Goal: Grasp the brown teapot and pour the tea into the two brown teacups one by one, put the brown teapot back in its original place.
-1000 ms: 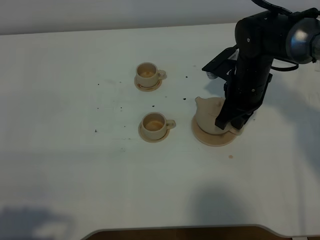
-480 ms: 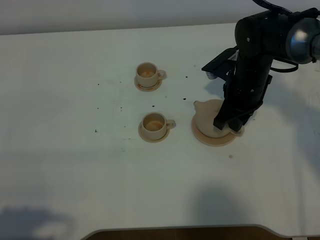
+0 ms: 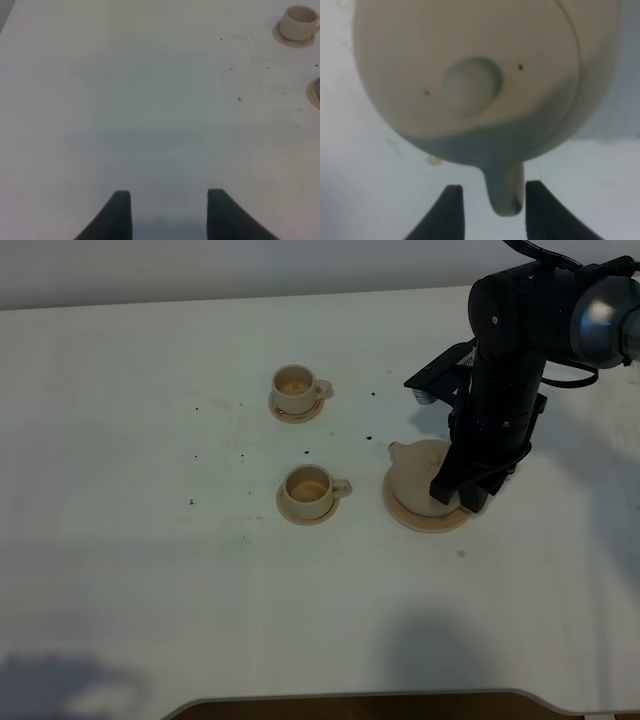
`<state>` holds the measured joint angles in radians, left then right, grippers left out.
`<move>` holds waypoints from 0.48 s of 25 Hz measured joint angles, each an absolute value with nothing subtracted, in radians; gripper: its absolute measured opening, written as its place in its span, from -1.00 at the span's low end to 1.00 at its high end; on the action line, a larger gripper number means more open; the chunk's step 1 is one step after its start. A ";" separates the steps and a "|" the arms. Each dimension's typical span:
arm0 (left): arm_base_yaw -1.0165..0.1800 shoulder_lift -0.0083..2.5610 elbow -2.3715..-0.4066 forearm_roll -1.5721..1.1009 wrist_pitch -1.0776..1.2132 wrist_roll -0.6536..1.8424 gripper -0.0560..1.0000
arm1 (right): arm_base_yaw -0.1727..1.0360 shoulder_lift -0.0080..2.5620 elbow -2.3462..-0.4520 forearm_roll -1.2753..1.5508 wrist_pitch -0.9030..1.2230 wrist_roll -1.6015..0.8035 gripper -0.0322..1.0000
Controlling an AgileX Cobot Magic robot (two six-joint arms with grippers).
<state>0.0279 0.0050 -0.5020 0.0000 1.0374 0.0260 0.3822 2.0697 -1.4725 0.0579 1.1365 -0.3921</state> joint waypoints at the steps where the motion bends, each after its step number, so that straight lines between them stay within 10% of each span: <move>1: 0.028 0.005 -0.502 0.000 1.037 0.026 -0.20 | 0.382 2.070 -1.472 0.045 1.135 -0.392 -0.31; 12: 0.028 0.005 -0.502 0.000 1.037 0.026 -0.20 | 0.382 2.070 -1.472 0.000 1.088 -0.463 -0.30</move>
